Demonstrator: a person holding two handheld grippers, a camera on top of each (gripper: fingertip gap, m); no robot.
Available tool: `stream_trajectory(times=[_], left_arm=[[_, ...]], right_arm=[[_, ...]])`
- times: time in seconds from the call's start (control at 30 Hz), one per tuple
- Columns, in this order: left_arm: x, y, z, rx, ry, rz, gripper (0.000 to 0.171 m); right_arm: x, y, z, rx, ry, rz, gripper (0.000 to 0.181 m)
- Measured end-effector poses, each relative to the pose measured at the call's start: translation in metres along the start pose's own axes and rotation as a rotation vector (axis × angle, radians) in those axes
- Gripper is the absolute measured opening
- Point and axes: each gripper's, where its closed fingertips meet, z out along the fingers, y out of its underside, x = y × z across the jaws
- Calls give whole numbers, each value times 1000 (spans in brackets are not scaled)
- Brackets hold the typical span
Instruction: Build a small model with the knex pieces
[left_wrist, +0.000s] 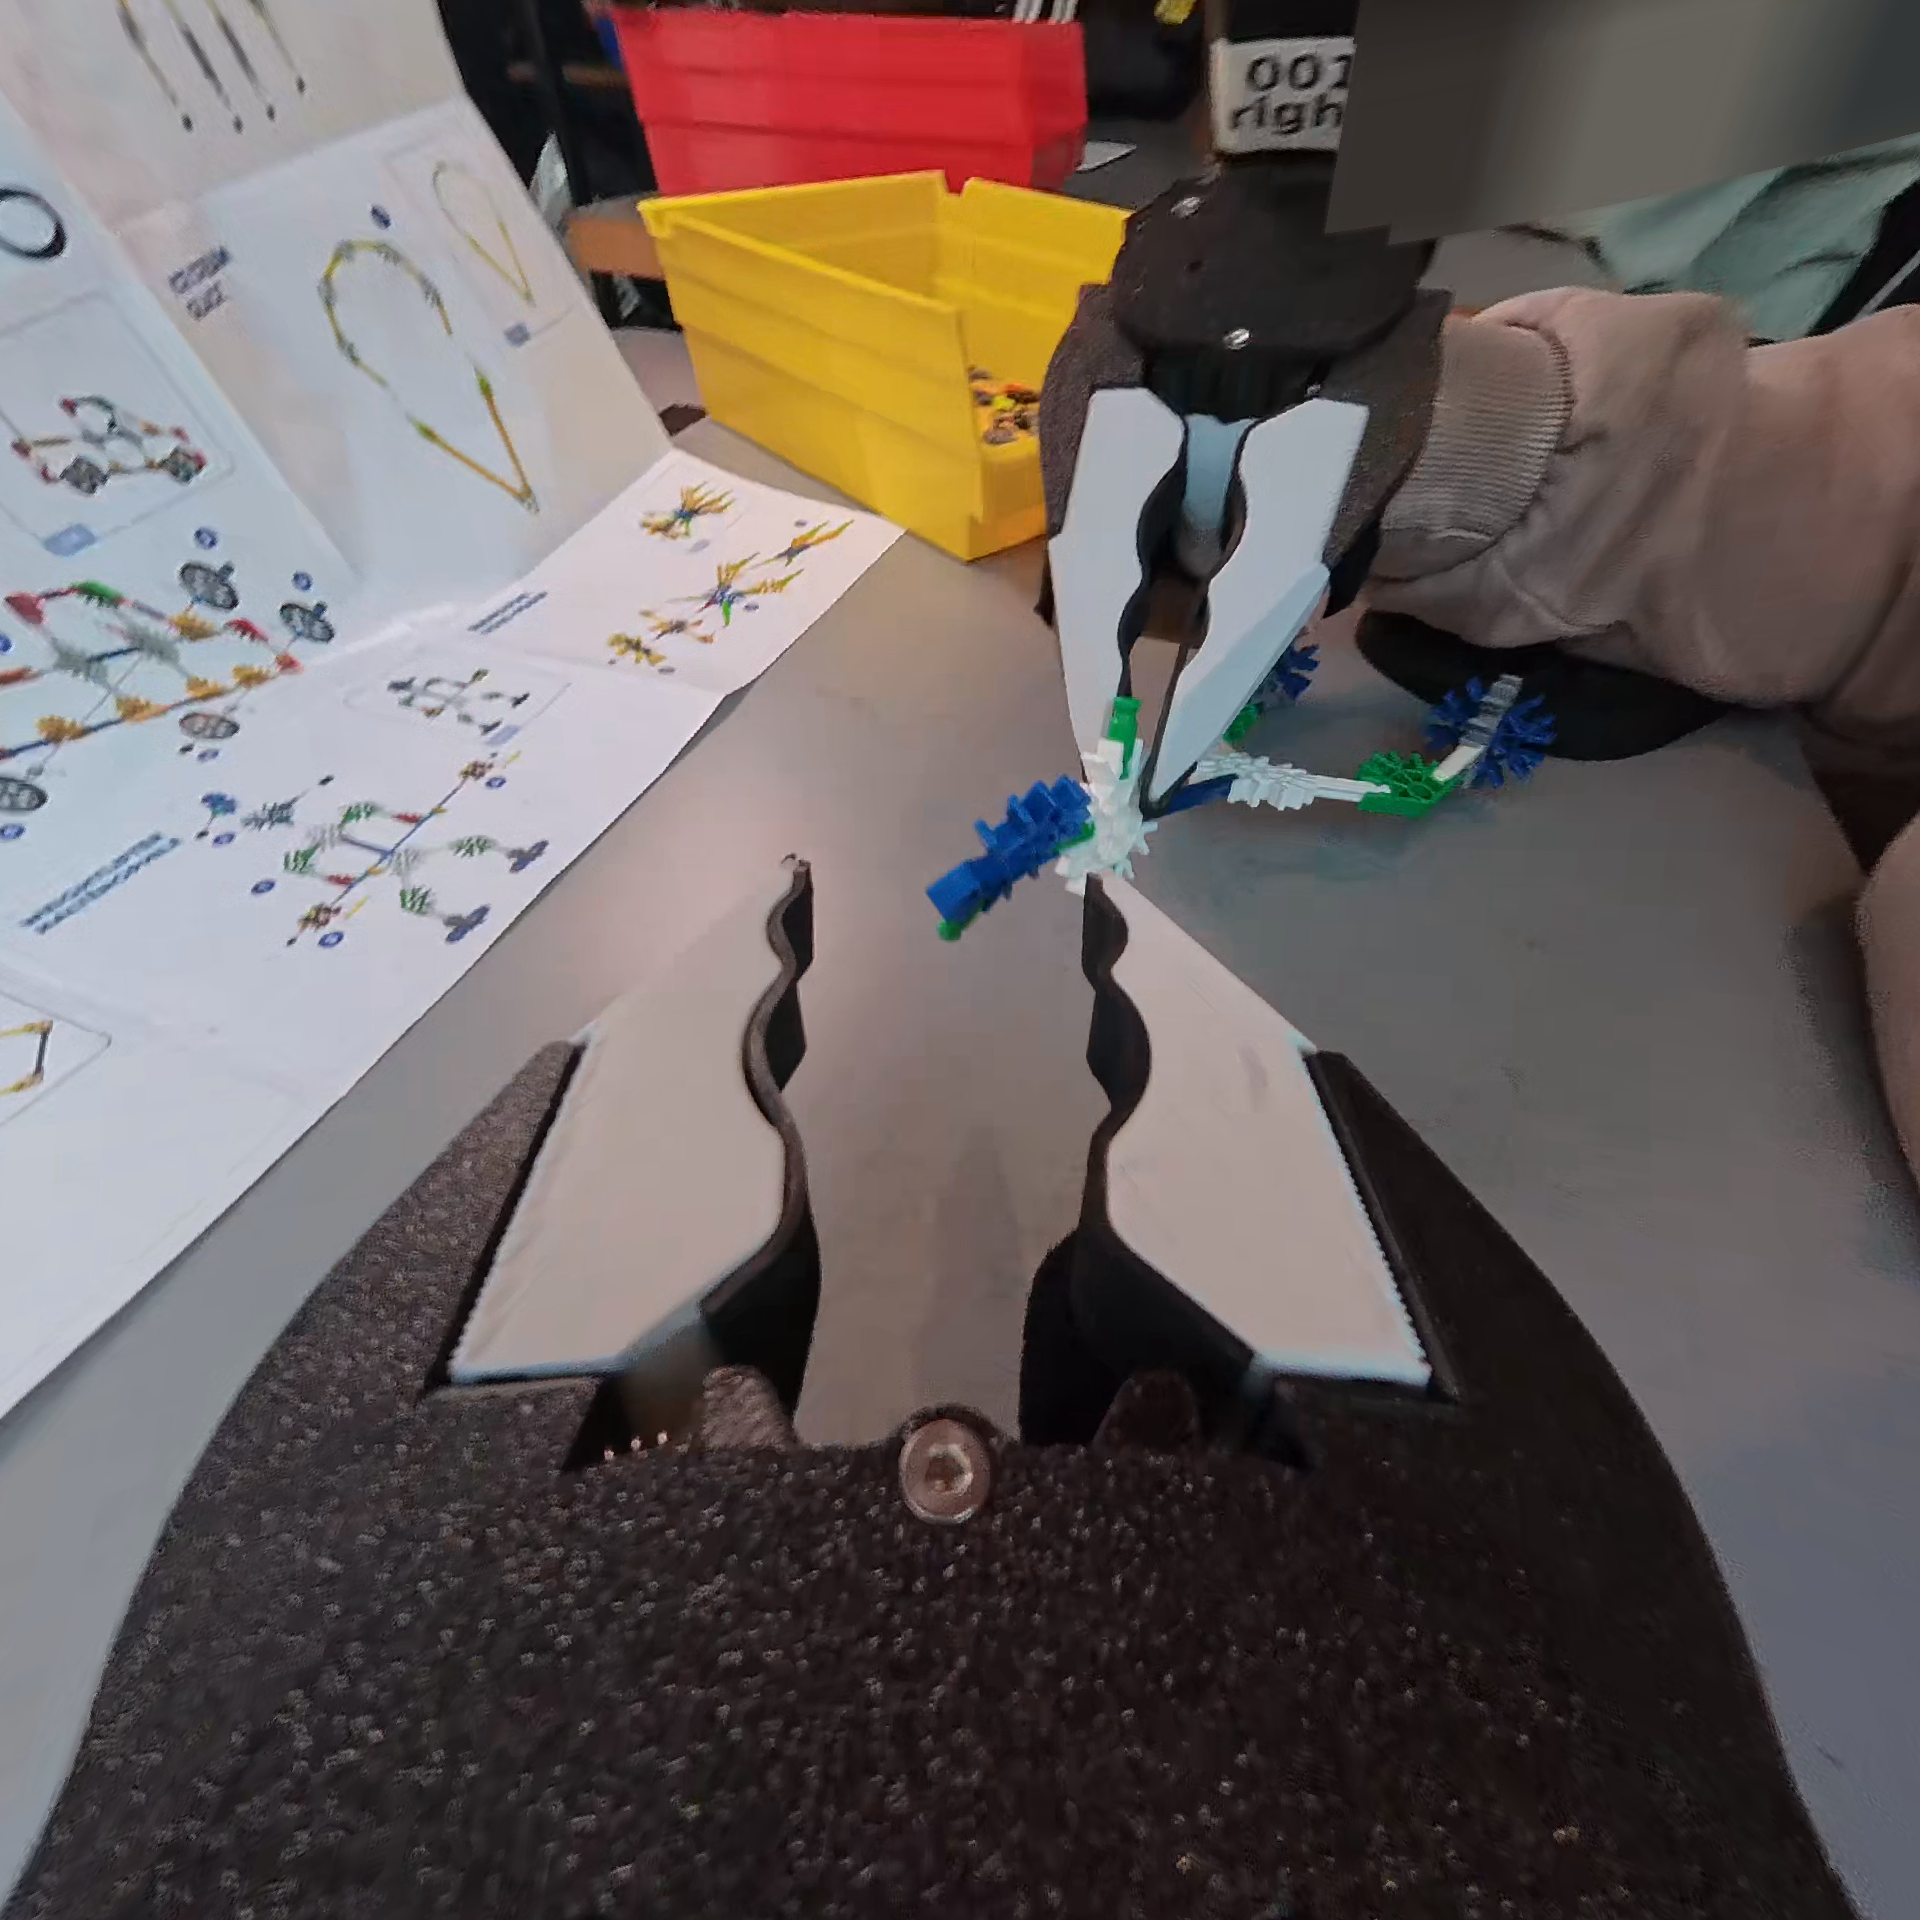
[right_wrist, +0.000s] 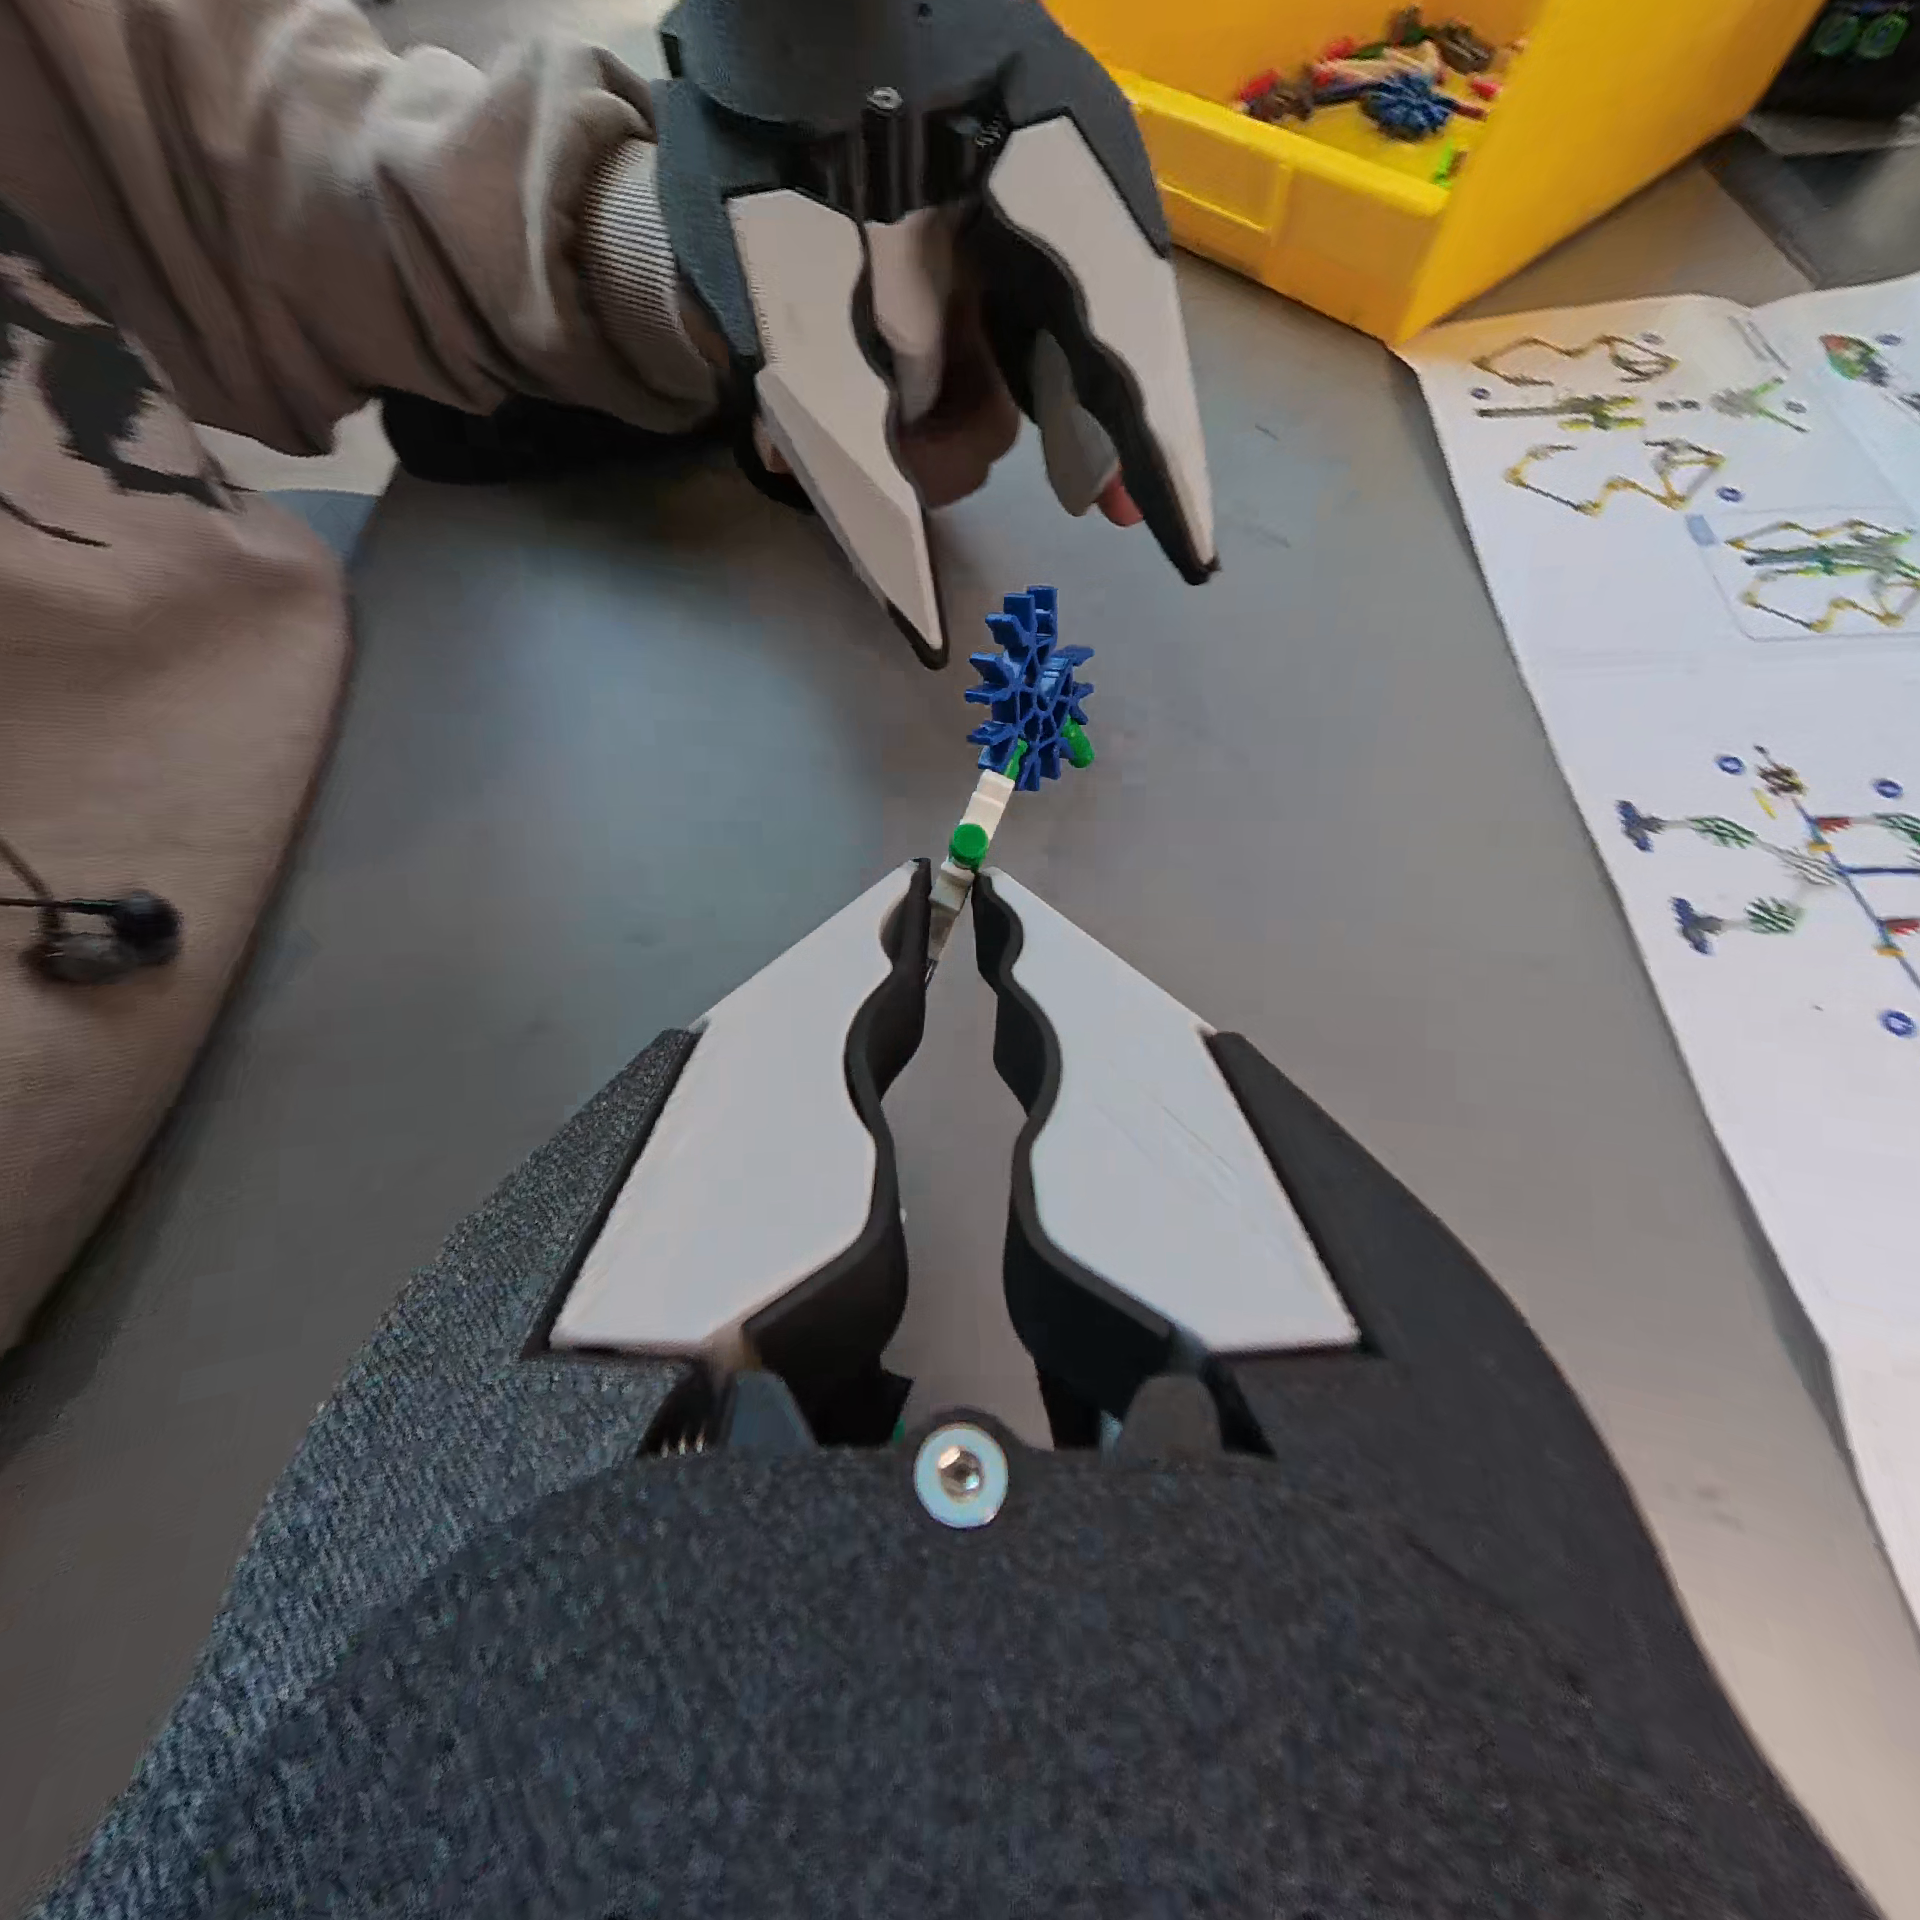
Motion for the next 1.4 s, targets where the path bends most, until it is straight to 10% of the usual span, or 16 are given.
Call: stream_trajectory(times=[0.17, 0.4, 0.53, 0.93, 1.07, 1.4], left_arm=[[55, 7, -1, -39, 241, 177, 11], [64, 10, -2, -101, 316, 103, 7], [64, 16, 2, -146, 330, 41, 6], [42, -1, -1, -77, 454, -568, 5], [-57, 6, -55, 82, 140, -636, 5], [-45, -23, -25, 298, 251, -858, 5]], right_arm=[[-36, 2, 5, -22, -166, -51, 6], [-36, 9, 14, -98, -125, -60, 33], [-40, 14, 29, -164, -87, -117, 9], [-21, 2, 11, -129, 4, -167, 5], [9, -14, -39, -30, 222, -210, 5], [39, 23, -6, -183, 332, -166, 28]])
